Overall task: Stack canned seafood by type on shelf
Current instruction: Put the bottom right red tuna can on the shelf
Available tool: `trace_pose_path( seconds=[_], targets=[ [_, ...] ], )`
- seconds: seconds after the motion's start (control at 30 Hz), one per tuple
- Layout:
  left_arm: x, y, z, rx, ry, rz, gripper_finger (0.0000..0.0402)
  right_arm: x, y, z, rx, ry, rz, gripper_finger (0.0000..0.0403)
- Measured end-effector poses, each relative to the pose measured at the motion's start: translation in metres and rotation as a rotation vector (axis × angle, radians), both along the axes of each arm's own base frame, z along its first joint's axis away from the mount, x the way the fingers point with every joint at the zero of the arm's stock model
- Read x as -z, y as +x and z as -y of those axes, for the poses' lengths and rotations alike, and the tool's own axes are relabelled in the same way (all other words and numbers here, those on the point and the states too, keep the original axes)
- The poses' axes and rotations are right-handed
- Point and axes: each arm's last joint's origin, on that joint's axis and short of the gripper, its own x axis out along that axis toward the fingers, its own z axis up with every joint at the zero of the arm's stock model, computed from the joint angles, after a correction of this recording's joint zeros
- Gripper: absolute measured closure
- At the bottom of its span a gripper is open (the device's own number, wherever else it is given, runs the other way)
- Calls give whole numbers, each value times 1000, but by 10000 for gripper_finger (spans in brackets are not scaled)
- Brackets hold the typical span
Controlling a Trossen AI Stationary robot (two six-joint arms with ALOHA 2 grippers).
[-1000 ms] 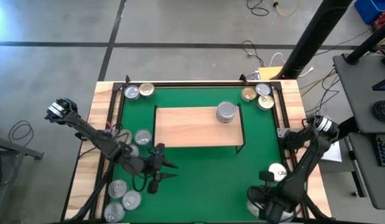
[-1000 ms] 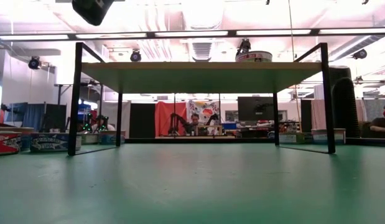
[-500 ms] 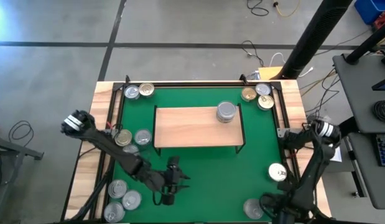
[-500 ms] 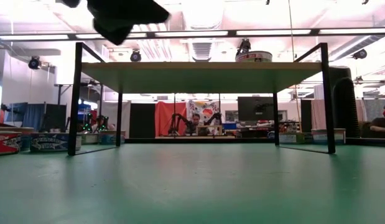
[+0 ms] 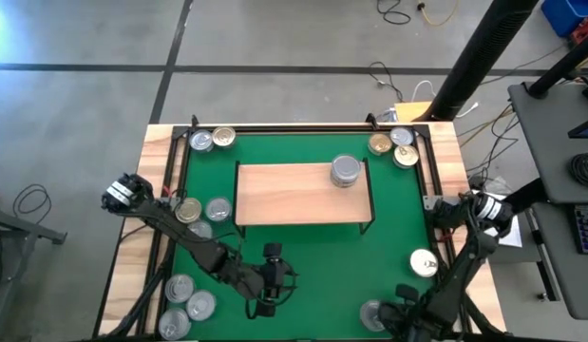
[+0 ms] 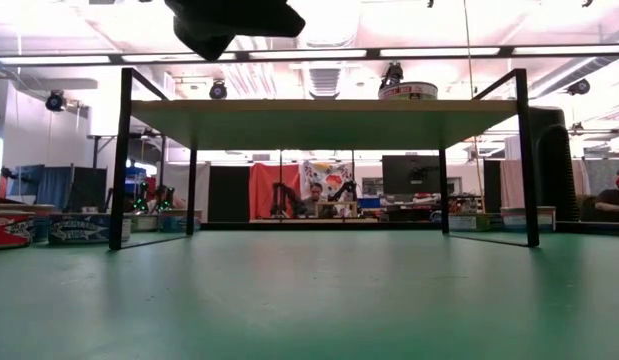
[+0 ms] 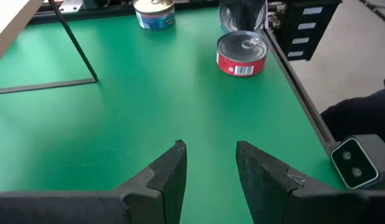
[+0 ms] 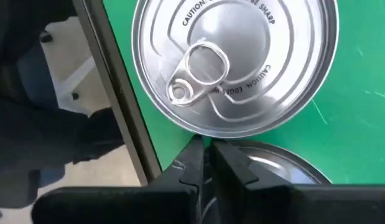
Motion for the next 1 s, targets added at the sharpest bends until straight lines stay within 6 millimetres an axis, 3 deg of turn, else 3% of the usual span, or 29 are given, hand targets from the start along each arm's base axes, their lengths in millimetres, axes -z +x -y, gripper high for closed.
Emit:
trace_pose_path(
  seconds=[0.27,0.57,1.0],
  targets=[
    [1,0,0,-2,4,-9,276,-15,-9,15,31,-60,-62,385],
    [3,-1,2,-29,-49,-16,276,-30,-22,11,-4,8,-76,385],
    [42,10,38,19,-98,-34,276,-4,-3,-7,-21,78,-3,385]
  ],
)
